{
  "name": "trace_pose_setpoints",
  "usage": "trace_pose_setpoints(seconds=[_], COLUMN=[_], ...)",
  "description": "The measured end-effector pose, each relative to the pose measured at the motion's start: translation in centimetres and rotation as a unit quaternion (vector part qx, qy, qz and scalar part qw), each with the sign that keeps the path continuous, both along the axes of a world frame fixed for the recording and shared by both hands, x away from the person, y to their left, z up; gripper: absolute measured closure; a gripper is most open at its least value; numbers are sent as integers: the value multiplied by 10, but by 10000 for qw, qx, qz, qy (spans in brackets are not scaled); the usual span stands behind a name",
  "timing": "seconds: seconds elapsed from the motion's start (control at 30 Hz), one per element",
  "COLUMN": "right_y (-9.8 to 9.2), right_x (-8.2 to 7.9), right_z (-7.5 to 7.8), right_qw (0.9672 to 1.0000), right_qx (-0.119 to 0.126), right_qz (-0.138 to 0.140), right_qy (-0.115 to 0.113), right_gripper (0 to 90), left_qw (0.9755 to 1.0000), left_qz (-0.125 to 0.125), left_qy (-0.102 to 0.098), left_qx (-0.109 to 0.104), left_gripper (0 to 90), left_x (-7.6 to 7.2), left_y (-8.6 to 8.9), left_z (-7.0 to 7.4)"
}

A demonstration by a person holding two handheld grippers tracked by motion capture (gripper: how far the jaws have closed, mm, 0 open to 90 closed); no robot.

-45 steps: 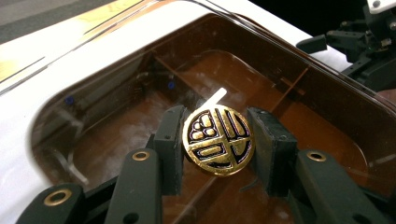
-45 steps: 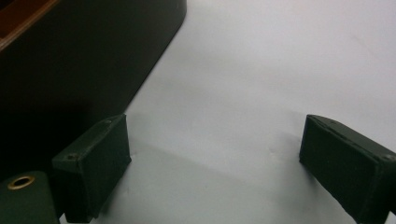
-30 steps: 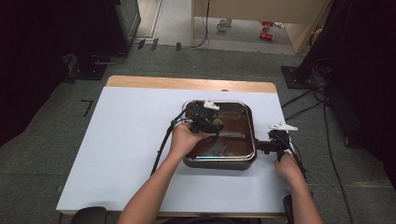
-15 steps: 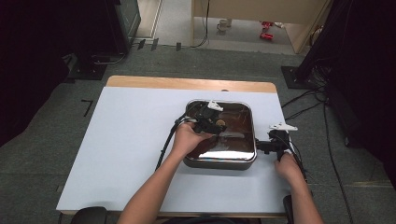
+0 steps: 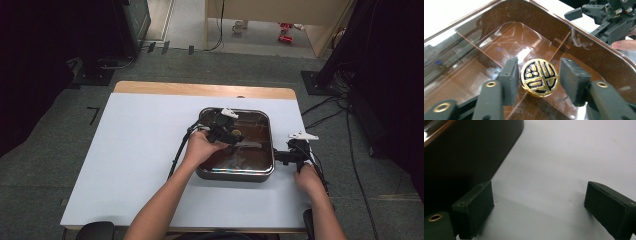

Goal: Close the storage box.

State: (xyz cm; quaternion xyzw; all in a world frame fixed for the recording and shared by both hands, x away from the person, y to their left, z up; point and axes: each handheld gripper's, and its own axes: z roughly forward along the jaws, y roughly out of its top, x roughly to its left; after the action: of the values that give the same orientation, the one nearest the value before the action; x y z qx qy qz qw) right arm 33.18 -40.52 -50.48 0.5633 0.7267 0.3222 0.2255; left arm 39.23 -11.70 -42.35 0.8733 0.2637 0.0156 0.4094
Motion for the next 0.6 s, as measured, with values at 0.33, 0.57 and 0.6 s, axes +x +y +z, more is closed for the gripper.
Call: trace_pose_setpoints(seconds=[0.33, 0.57, 0.6], right_y=[0, 0, 0], right_x=[0, 0, 0], right_z=[0, 0, 0], right_qw=[10000, 10000, 10000], right_qx=[-4, -1, 0], right_qz=[5, 4, 3], right_qy=[-5, -8, -9], right_gripper=[82, 82, 82], left_qw=[9999, 10000, 10000], left_qz=[-30, -25, -14], left_qy=[-96, -48, -49], left_qx=[133, -3, -3], left_gripper=[361, 343, 342], left_x=[-3, -6, -7], left_y=[13, 32, 35], left_z=[10, 21, 22])
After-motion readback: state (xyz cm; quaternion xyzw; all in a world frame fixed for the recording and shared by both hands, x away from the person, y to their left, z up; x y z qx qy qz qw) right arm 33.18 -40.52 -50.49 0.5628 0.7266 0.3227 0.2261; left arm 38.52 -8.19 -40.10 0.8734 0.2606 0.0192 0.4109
